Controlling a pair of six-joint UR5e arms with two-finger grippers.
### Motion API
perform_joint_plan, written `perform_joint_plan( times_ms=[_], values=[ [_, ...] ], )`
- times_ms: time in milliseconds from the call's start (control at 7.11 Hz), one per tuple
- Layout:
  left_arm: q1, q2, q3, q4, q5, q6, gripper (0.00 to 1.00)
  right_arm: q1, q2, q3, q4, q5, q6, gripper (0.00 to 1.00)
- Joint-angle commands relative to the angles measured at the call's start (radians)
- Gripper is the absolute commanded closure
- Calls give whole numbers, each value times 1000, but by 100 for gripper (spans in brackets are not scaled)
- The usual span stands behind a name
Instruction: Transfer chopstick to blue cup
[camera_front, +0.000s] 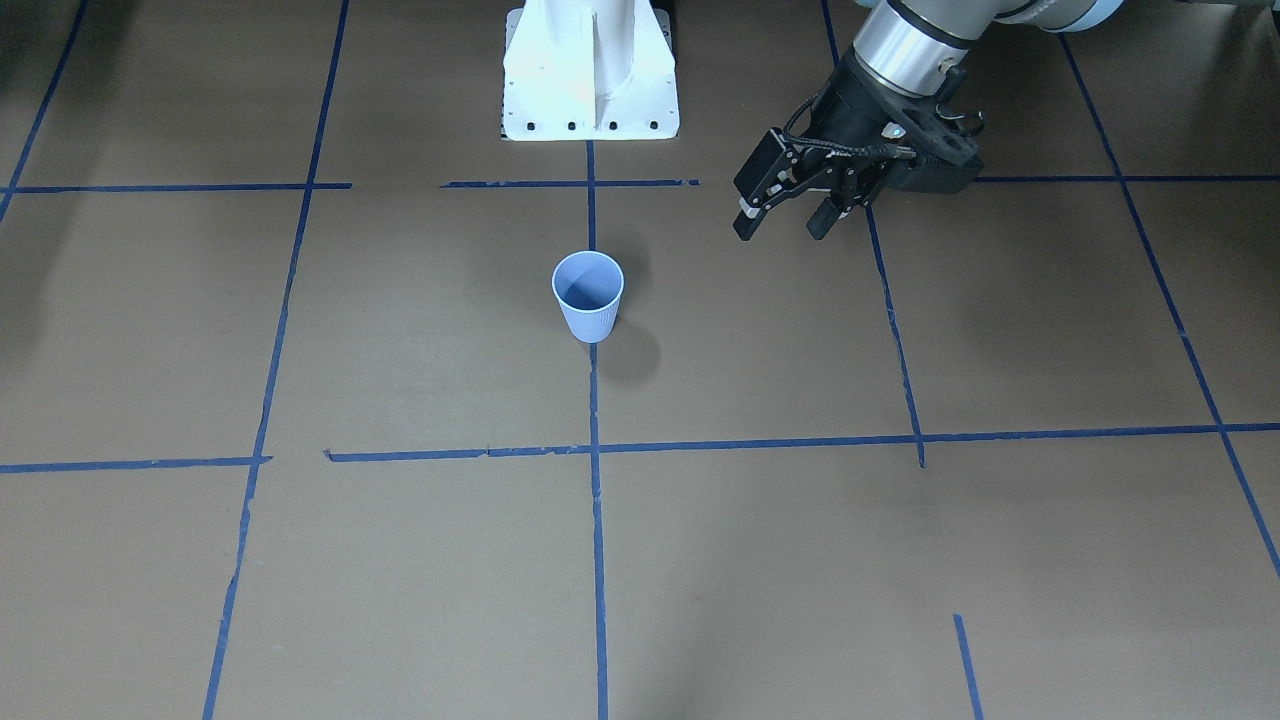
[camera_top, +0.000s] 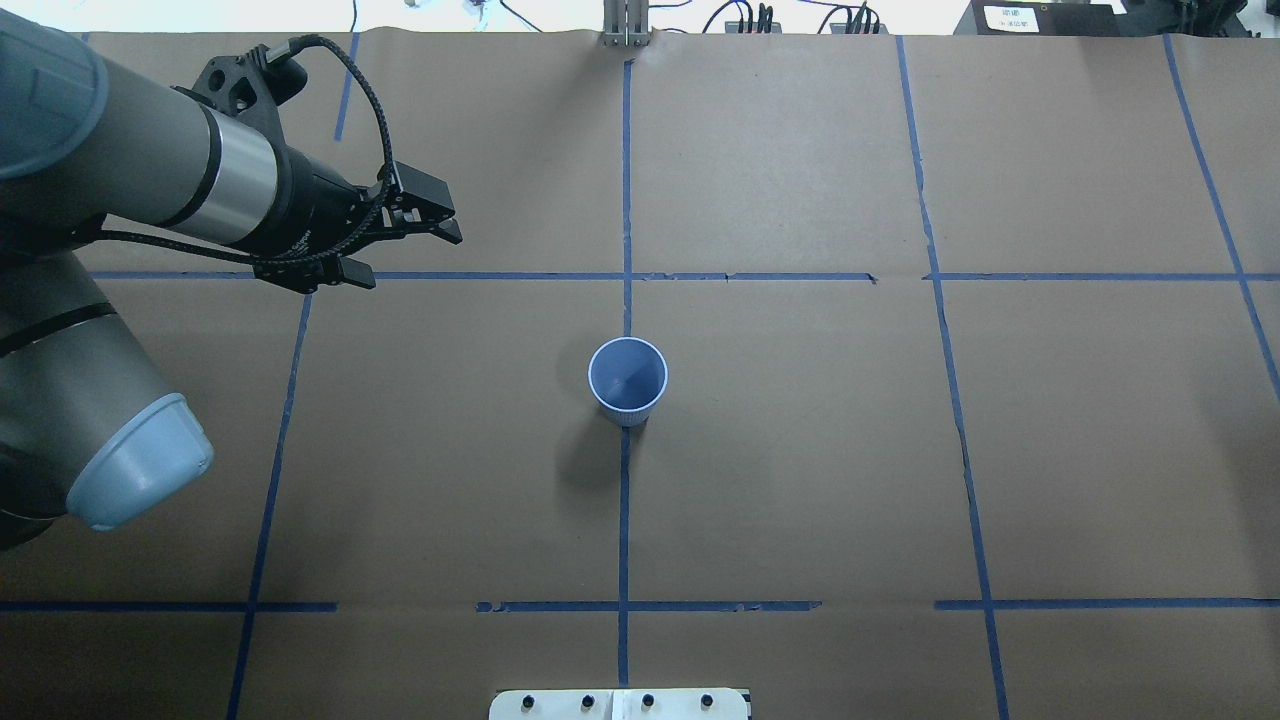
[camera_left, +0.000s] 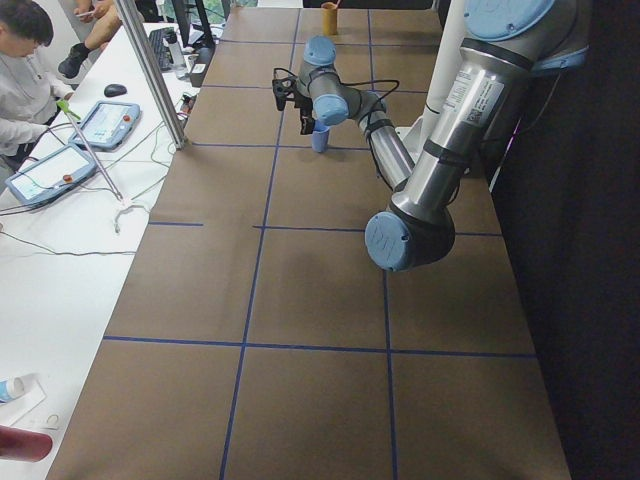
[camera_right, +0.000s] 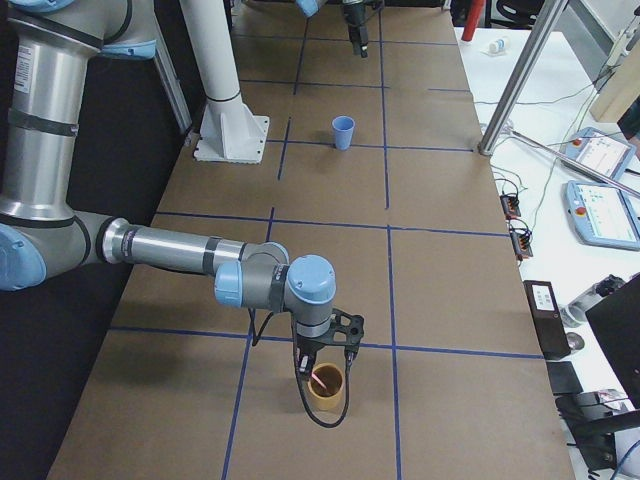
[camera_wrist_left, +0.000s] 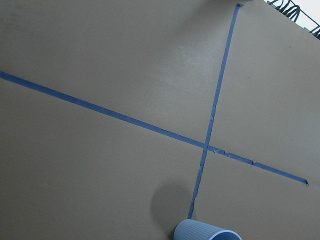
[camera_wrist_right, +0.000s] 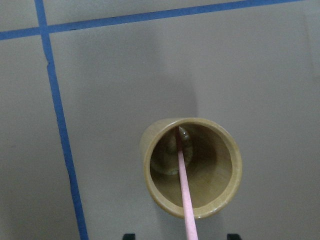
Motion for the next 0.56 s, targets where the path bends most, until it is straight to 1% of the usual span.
perform_joint_plan(
  times_ms=[0, 141, 281, 422],
  values=[
    [0, 0, 0, 0, 0, -2, 0, 0, -2, -14, 1, 3, 4, 87],
    [0, 0, 0, 0, 0, -2, 0, 0, -2, -17, -1, 3, 4, 95],
    [0, 0, 0, 0, 0, -1, 0, 0, -2, -17, 1, 7, 6, 100],
    [0, 0, 0, 0, 0, -2, 0, 0, -3, -19, -1, 7, 6, 100]
  ],
)
